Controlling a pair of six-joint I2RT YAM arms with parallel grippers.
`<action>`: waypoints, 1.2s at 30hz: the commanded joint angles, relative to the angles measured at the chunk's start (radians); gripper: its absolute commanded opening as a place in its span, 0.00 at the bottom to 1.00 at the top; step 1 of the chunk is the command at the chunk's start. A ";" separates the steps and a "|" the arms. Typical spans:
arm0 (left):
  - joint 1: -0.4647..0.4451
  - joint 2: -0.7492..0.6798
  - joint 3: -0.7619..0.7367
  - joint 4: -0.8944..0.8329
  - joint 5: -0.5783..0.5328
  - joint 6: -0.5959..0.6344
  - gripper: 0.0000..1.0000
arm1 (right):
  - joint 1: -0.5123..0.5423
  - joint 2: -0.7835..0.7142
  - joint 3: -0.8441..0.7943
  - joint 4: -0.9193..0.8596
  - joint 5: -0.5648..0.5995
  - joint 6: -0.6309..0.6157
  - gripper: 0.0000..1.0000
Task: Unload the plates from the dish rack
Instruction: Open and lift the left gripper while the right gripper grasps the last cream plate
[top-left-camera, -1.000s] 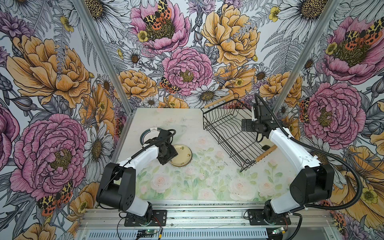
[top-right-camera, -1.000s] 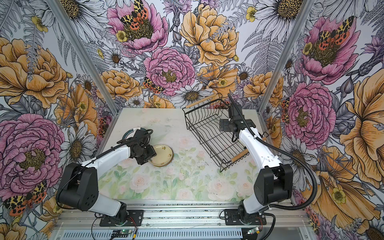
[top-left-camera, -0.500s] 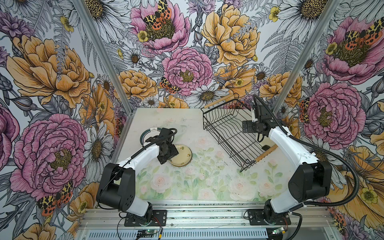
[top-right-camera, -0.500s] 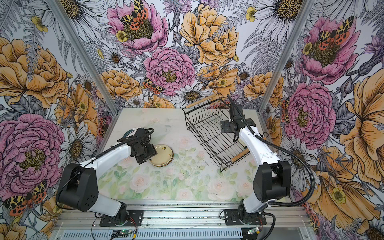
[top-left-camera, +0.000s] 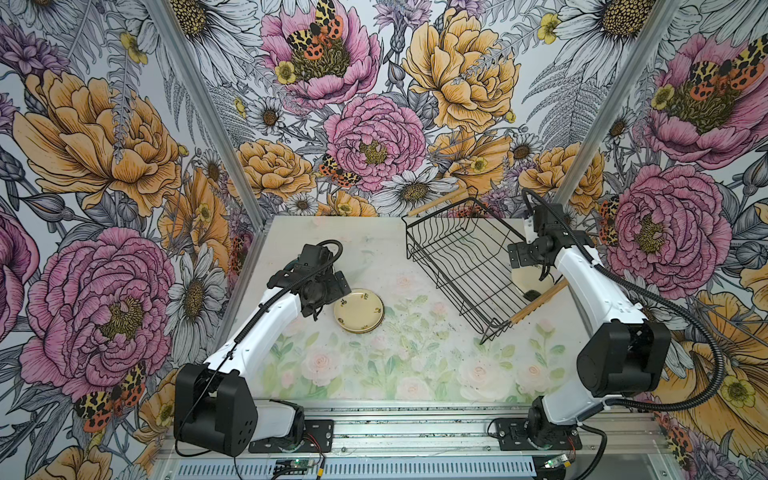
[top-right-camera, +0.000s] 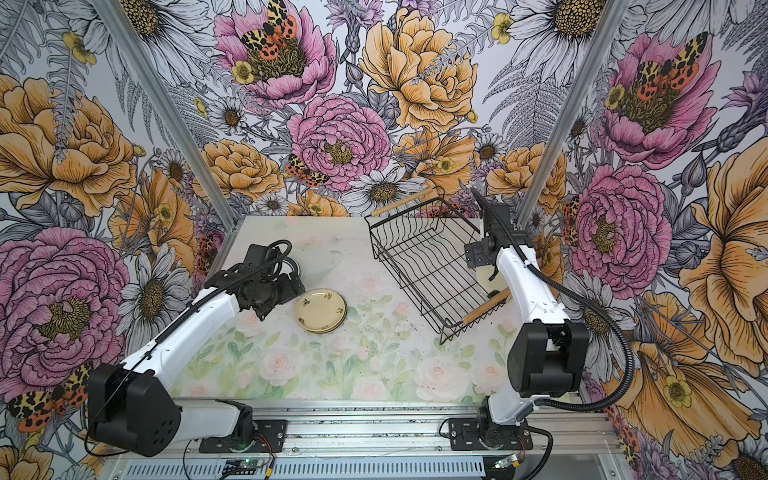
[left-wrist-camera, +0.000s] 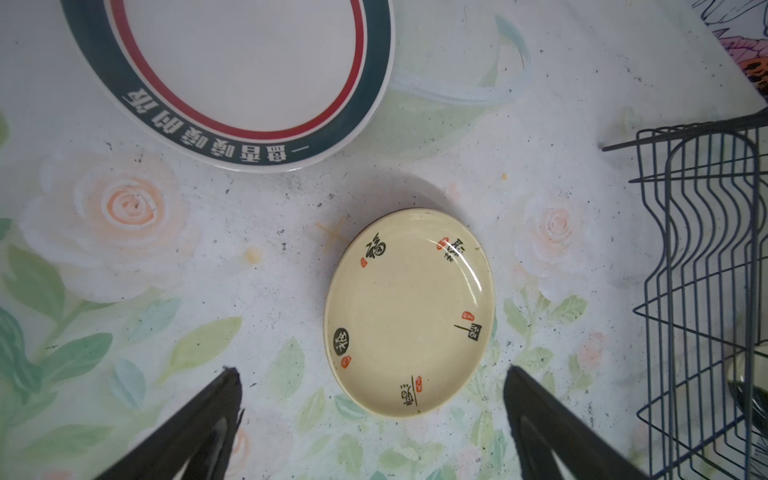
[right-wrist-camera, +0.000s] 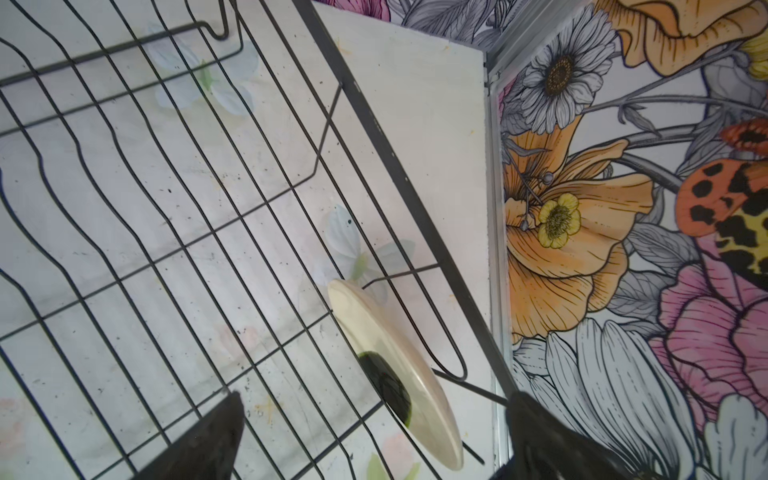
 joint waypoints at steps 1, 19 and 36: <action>0.027 -0.020 0.032 -0.006 0.019 0.060 0.99 | -0.028 0.010 -0.008 -0.035 -0.019 -0.073 0.99; 0.081 -0.176 -0.035 0.127 0.023 0.084 0.99 | -0.109 0.113 -0.007 -0.032 -0.078 -0.092 0.87; 0.166 -0.259 -0.100 0.204 0.048 0.054 0.99 | -0.137 0.189 -0.008 -0.030 -0.064 -0.189 0.66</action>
